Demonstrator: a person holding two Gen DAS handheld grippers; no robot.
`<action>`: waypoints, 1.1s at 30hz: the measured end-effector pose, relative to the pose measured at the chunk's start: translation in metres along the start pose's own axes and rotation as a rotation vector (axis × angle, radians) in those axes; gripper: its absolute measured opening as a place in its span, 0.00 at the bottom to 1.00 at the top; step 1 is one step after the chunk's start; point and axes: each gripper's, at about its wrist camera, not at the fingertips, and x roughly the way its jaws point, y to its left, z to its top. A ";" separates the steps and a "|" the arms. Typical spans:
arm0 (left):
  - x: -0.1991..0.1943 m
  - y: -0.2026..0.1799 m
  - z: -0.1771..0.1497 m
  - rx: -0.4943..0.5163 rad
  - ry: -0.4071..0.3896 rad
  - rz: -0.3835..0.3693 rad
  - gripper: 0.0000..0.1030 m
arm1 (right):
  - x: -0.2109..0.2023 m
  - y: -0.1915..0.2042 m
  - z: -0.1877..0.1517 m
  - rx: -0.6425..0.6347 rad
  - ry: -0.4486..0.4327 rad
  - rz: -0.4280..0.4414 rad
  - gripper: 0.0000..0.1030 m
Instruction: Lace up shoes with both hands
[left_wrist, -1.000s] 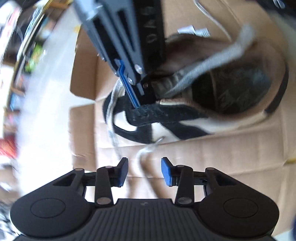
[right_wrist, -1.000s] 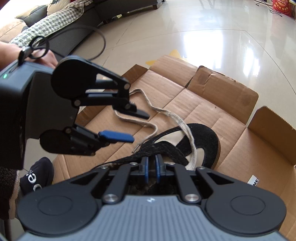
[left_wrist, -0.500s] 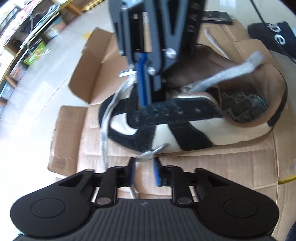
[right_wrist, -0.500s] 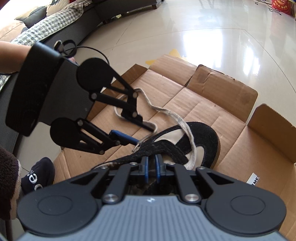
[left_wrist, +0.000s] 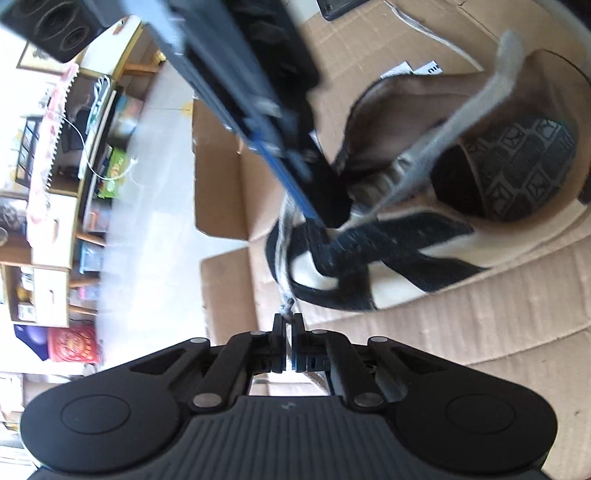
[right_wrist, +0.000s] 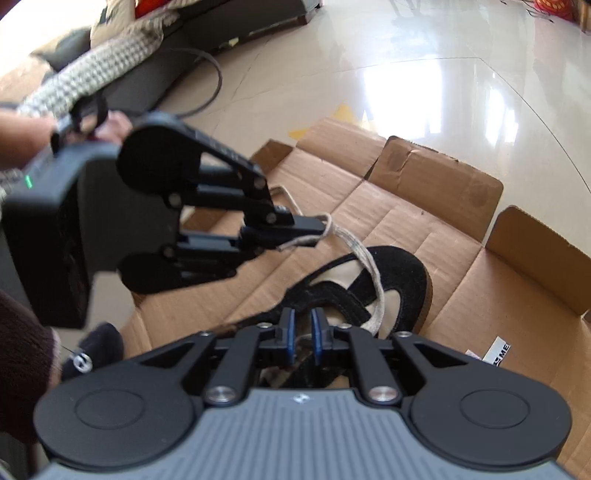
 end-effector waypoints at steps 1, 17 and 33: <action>-0.001 0.000 0.001 0.004 -0.002 0.008 0.01 | -0.005 -0.005 0.003 0.045 -0.023 0.029 0.16; -0.021 0.000 0.000 0.004 -0.042 0.056 0.02 | 0.013 -0.031 0.009 0.325 -0.022 0.206 0.03; 0.009 0.110 -0.096 -1.555 0.015 -0.634 0.18 | 0.019 0.000 0.007 -0.061 0.013 -0.029 0.03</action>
